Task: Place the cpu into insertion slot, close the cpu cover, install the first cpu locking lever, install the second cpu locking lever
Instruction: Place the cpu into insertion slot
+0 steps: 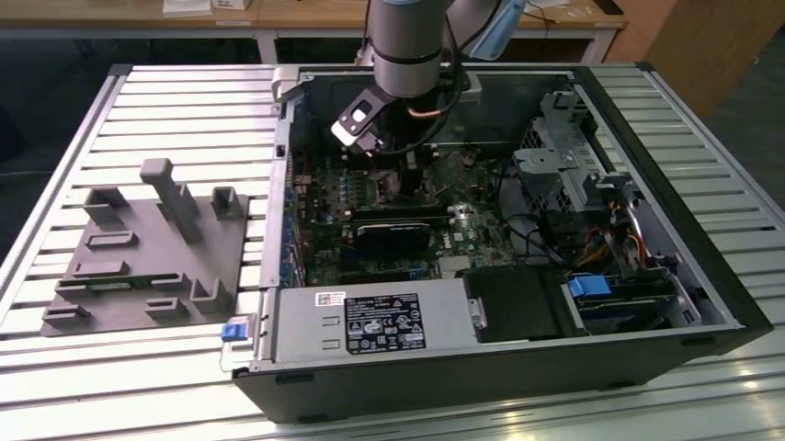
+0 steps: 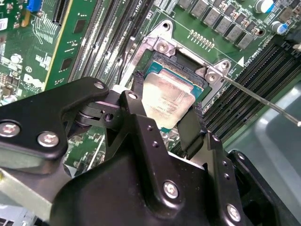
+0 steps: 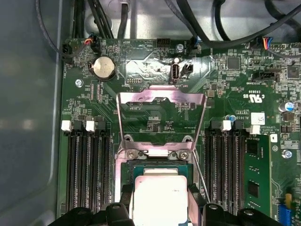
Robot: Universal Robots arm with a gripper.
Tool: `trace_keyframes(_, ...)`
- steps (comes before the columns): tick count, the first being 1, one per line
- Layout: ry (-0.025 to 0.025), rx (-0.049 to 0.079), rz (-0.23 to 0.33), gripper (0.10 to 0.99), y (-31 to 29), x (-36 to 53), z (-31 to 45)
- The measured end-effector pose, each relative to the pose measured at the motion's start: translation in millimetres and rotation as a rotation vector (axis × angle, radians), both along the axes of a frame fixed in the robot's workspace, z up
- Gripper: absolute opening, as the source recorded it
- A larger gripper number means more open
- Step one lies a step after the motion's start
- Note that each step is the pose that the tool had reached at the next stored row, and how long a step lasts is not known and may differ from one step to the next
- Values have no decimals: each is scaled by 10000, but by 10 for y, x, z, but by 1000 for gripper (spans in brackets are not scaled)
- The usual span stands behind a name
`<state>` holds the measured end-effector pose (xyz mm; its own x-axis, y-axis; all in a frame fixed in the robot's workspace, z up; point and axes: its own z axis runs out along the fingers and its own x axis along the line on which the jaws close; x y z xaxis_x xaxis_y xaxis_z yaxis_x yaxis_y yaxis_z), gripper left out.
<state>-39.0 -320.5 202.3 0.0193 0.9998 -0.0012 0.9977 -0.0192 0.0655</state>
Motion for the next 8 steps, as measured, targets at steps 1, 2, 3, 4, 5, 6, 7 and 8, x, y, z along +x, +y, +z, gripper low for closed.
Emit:
trace_keyframes(1,1,0,-4,541,1,-3,-8)
trace_keyframes(2,1,0,-8,541,3,-7,-15)
trace_keyframes(3,1,1,-11,541,4,-11,-22)
trace_keyframes(4,1,1,-14,541,6,-15,-28)
trace_keyframes(5,1,1,-17,541,7,-18,-33)
trace_keyframes(6,1,1,-18,541,7,-19,-36)
trace_keyframes(7,1,0,-18,541,7,-19,-39)
trace_keyframes(8,1,1,-18,541,7,-19,-45)
